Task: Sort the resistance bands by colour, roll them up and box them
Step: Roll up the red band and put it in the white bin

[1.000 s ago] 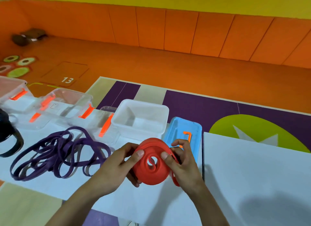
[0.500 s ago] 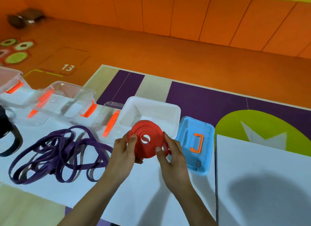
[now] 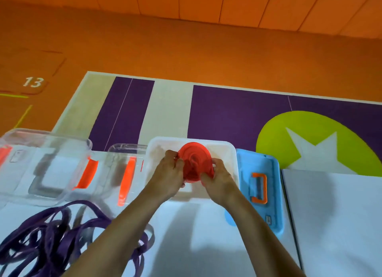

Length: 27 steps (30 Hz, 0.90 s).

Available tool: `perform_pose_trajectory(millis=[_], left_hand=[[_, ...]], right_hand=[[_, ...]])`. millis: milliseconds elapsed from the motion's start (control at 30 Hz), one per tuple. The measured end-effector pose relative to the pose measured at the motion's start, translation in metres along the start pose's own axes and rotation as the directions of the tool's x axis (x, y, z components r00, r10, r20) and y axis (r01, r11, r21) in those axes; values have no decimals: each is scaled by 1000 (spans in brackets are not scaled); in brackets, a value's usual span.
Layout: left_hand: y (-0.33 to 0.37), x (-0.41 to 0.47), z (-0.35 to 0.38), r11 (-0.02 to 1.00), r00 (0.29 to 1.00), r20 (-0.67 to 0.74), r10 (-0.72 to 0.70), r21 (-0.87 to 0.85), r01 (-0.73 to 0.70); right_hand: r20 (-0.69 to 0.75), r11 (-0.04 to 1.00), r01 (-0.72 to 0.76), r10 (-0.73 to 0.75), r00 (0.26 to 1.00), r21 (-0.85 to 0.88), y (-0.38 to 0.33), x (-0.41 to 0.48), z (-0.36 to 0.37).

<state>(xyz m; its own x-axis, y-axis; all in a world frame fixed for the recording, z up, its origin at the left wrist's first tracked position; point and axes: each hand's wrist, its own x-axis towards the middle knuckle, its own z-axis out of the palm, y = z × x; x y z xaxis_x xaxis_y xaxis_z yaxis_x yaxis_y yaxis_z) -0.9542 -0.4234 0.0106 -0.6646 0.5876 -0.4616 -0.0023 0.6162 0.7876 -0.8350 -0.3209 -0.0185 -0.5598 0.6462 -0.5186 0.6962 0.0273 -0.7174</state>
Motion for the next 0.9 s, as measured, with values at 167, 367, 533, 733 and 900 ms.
perform_pose_trajectory(millis=[167, 367, 533, 733, 900], left_hand=[[-22, 36, 15, 965, 975, 91, -202, 189, 183], [-53, 74, 33, 890, 948, 178, -266, 422, 170], [-66, 73, 40, 805, 920, 271, -284, 589, 74], [-74, 66, 29, 723, 949, 284, -137, 683, -100], [-65, 34, 9, 626, 937, 289, 197, 698, -347]], right_hand=[[75, 973, -167, 181, 981, -161, 12, 30, 20], [120, 887, -289, 352, 928, -361, 24, 56, 38], [146, 843, -267, 371, 917, -467, 23, 60, 49], [-12, 805, -275, 316, 949, -525, 9, 48, 50], [-82, 852, -132, 105, 991, -507, 5, 27, 45]])
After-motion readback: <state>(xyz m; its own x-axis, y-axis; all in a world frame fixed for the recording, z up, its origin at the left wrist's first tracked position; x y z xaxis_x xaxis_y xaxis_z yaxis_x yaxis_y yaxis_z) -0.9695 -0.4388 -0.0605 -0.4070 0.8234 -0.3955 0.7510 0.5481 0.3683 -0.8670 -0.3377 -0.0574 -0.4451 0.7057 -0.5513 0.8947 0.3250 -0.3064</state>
